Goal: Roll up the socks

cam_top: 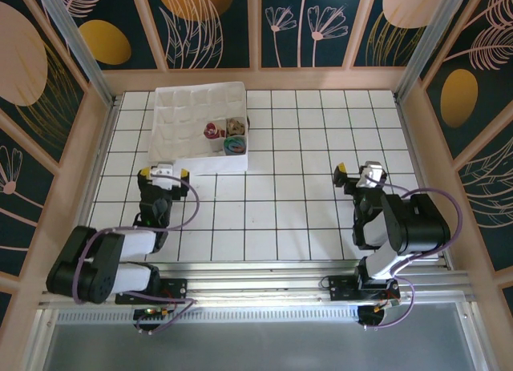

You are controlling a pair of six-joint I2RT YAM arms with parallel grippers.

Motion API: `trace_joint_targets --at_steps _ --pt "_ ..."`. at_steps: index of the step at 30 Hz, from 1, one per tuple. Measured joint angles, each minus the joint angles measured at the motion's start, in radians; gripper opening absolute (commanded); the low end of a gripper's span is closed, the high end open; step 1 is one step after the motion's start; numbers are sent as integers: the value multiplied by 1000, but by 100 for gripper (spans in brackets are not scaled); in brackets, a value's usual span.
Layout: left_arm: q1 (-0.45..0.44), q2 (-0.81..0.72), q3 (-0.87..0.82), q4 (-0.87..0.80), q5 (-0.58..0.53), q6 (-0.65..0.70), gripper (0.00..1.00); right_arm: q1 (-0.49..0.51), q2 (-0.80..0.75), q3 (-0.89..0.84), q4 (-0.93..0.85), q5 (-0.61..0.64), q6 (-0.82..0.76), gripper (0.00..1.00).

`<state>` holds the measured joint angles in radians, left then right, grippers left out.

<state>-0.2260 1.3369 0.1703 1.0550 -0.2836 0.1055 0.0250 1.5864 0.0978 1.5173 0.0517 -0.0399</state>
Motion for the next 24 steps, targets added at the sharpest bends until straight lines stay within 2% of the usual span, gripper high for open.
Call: trace_joint_targets --at_steps 6,20,24 --pt "10 106 107 20 7 7 99 -33 -5 94 -116 11 40 99" --pt "121 101 60 114 57 -74 99 -40 -8 97 -176 10 55 99" --pt "154 158 31 229 76 -100 99 -40 -8 97 -176 10 54 99"
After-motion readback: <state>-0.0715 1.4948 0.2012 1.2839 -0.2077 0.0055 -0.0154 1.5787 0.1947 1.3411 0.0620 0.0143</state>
